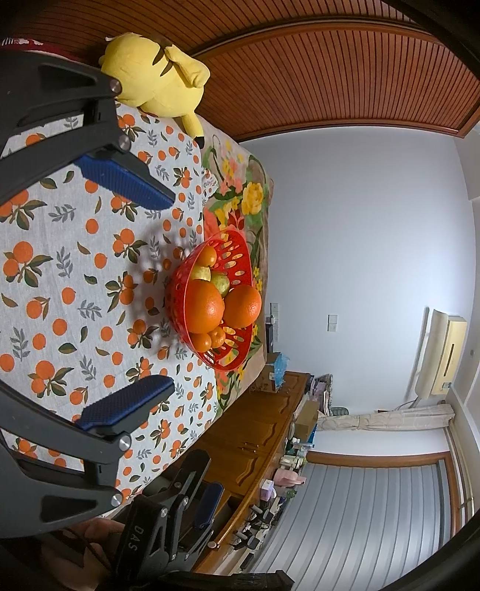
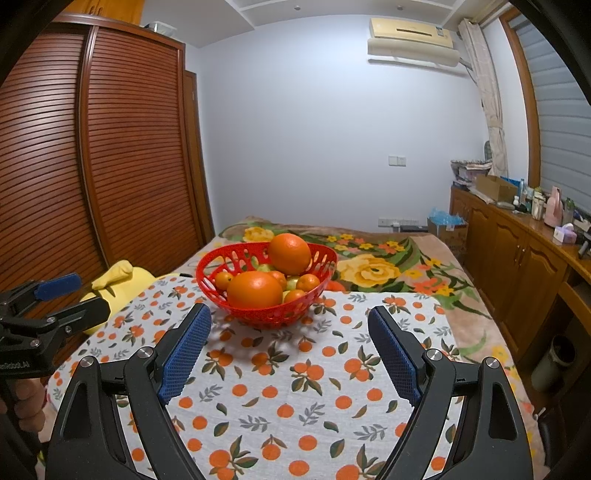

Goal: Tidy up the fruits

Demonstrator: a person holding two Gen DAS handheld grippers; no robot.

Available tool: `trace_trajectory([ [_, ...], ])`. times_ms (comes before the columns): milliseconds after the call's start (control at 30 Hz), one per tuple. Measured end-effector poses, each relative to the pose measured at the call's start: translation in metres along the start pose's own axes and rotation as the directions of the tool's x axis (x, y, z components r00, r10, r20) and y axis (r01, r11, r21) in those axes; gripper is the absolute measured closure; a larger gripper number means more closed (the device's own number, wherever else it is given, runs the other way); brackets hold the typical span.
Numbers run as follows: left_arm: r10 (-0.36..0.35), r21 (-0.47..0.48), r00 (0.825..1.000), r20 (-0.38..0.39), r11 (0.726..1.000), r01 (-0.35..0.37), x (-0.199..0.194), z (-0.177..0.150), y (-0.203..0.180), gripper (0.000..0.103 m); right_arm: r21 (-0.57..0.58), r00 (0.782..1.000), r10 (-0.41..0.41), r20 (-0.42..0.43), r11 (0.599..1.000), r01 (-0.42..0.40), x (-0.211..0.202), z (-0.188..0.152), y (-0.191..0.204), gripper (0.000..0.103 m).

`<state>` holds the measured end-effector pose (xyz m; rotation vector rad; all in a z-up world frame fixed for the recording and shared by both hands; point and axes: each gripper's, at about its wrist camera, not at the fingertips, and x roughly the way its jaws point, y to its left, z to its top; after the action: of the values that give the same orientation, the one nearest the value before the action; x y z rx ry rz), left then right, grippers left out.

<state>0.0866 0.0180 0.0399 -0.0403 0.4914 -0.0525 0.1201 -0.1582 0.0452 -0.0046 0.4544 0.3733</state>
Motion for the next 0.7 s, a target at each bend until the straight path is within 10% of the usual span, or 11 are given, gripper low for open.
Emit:
trace_trajectory([
  [700, 0.0, -0.004, 1.0, -0.002, 1.0, 0.0, -0.0005, -0.0001, 0.0004, 0.011, 0.001, 1.0, 0.003, 0.0, 1.0, -0.003, 0.0003, -0.0006, -0.0005, 0.014],
])
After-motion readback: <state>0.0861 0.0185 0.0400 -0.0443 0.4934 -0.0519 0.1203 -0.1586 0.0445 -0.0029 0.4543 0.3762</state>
